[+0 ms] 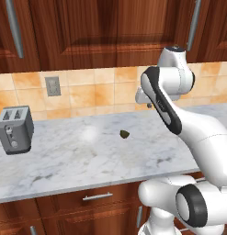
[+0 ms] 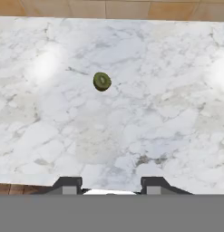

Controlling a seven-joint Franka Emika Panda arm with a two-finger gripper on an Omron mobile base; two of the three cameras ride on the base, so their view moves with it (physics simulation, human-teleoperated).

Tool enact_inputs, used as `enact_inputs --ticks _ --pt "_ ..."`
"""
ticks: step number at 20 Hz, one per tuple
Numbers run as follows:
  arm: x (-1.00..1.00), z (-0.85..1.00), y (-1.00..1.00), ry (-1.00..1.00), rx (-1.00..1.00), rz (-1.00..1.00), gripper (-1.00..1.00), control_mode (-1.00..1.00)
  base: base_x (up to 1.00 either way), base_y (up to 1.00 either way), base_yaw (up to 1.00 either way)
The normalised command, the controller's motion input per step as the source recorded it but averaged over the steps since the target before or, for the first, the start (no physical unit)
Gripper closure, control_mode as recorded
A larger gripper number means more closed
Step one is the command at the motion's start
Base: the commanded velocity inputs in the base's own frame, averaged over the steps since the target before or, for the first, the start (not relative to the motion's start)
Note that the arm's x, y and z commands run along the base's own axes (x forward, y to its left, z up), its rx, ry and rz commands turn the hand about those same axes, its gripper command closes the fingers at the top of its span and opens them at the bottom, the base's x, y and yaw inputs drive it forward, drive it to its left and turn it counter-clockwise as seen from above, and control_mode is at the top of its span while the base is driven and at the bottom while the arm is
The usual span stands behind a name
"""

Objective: Place the kiwi in the correct fridge rack based on whether it is a fruit or vegetable. Finally, close the fridge door.

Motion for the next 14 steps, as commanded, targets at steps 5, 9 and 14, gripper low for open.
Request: enact_inputs --ticks 5,9,14 --pt "-0.03 -0.56 0.0 0.03 0.0 0.0 -1.0 -1.0 0.0 0.0 0.0" --pt "0.0 -1.0 0.02 0.15 0.04 0.0 -1.0 -1.0 0.0 0.0 0.0" --pt "0.45 -0.91 0.39 0.04 0.04 0.0 -1.0 -1.0 0.0 0.0 0.0"
